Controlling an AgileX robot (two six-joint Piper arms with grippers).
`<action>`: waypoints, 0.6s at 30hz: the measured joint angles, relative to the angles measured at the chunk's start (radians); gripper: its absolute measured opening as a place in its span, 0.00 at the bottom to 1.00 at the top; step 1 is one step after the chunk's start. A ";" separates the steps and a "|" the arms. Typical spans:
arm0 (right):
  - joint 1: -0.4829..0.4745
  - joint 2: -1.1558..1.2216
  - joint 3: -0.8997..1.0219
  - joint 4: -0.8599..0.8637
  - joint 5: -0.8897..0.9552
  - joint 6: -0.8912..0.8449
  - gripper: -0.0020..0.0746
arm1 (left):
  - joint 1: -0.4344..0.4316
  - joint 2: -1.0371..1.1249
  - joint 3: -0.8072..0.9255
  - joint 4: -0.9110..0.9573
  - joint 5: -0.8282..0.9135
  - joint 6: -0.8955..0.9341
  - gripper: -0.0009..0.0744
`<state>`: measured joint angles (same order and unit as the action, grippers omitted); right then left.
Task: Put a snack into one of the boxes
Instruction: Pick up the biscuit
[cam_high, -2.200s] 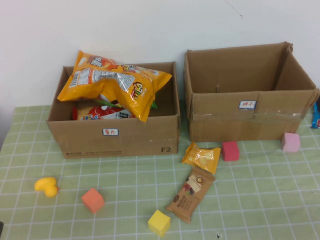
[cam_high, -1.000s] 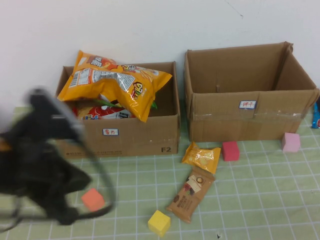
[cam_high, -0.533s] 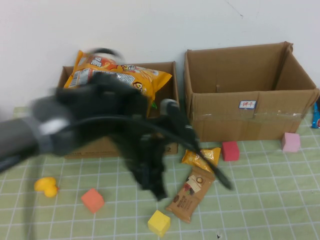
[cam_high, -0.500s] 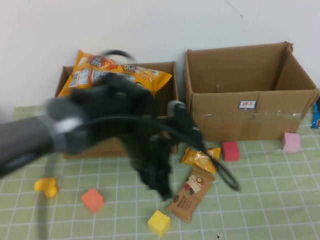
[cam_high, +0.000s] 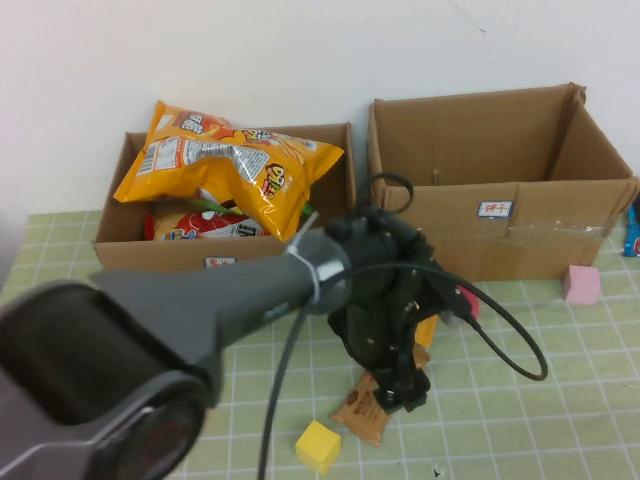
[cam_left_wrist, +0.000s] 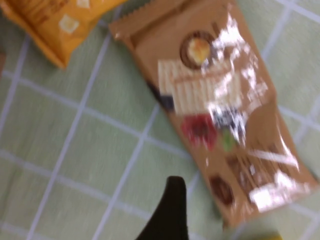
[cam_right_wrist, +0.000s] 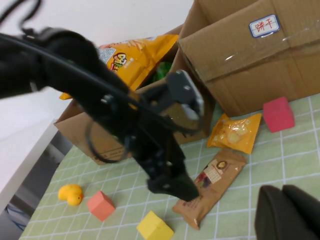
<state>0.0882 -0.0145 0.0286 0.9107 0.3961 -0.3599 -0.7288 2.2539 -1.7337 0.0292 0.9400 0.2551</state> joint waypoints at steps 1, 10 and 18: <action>0.000 0.000 0.000 0.000 0.000 0.000 0.02 | 0.000 0.021 -0.013 0.000 -0.002 -0.008 0.89; 0.000 0.000 0.000 0.000 0.000 -0.001 0.02 | -0.002 0.158 -0.102 0.080 -0.003 -0.161 0.89; 0.000 0.000 0.000 0.000 0.001 -0.014 0.02 | -0.002 0.191 -0.120 -0.015 -0.012 -0.181 0.88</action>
<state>0.0882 -0.0145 0.0286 0.9107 0.3975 -0.3741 -0.7305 2.4446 -1.8532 0.0144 0.9280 0.0741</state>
